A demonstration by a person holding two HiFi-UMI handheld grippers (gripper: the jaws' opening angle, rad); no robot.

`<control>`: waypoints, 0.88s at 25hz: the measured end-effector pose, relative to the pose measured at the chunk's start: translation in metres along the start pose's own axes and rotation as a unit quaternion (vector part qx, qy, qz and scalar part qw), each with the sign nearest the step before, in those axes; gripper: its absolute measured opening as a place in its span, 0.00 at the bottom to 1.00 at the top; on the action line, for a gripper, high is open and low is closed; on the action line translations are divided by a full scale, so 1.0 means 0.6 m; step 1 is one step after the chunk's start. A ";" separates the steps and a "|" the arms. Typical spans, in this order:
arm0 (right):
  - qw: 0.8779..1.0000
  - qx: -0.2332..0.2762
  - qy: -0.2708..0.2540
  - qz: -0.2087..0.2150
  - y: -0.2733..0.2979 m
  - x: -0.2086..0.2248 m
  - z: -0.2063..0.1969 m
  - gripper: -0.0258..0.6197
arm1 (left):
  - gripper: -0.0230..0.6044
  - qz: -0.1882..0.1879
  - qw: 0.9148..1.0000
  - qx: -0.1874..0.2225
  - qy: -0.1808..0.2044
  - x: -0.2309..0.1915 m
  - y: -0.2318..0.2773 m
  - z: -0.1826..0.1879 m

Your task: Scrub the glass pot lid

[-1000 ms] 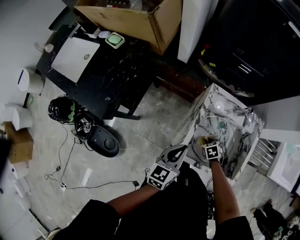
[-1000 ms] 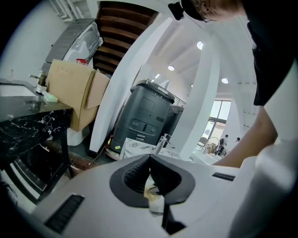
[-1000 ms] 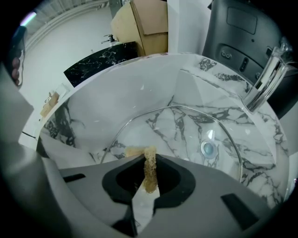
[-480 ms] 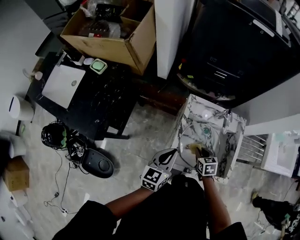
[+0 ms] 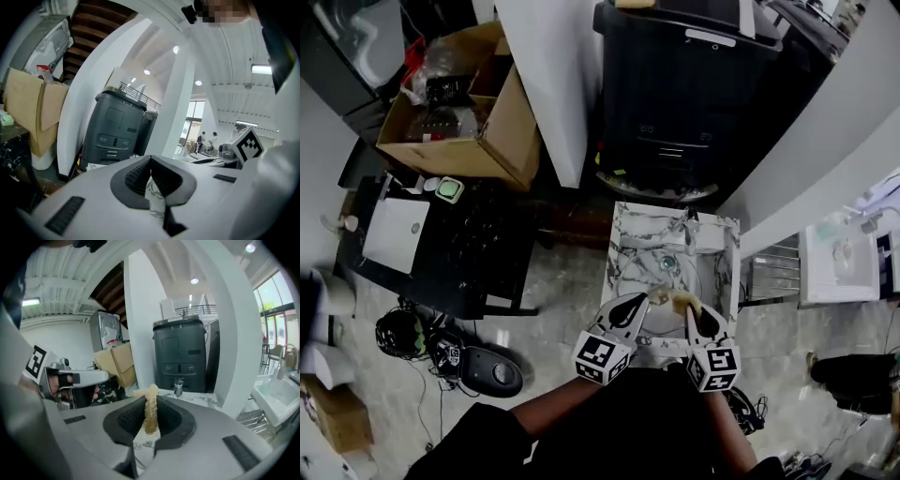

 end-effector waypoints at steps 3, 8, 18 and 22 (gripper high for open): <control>0.999 0.043 0.014 -0.017 -0.045 0.043 0.058 0.13 | 0.06 0.001 1.000 0.013 0.003 0.030 0.029 0.042; 0.995 0.088 0.023 -0.029 -0.109 0.095 0.122 0.13 | 0.06 0.001 0.999 0.020 0.043 0.093 0.063 0.097; 0.991 0.130 0.008 -0.034 -0.132 0.168 0.169 0.13 | 0.06 0.023 0.996 0.019 0.088 0.140 0.103 0.127; 0.990 0.142 0.009 -0.016 -0.129 0.167 0.179 0.13 | 0.06 0.036 0.994 0.024 0.097 0.149 0.111 0.130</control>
Point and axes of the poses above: the fingertips, and each gripper's own axes: y forward along the fingers, x to its right, z out of its top, the point moved 1 cm from there along -y, backward along the fingers, and after that the axes turned 12 degrees about -z, right-handed, at the moved point
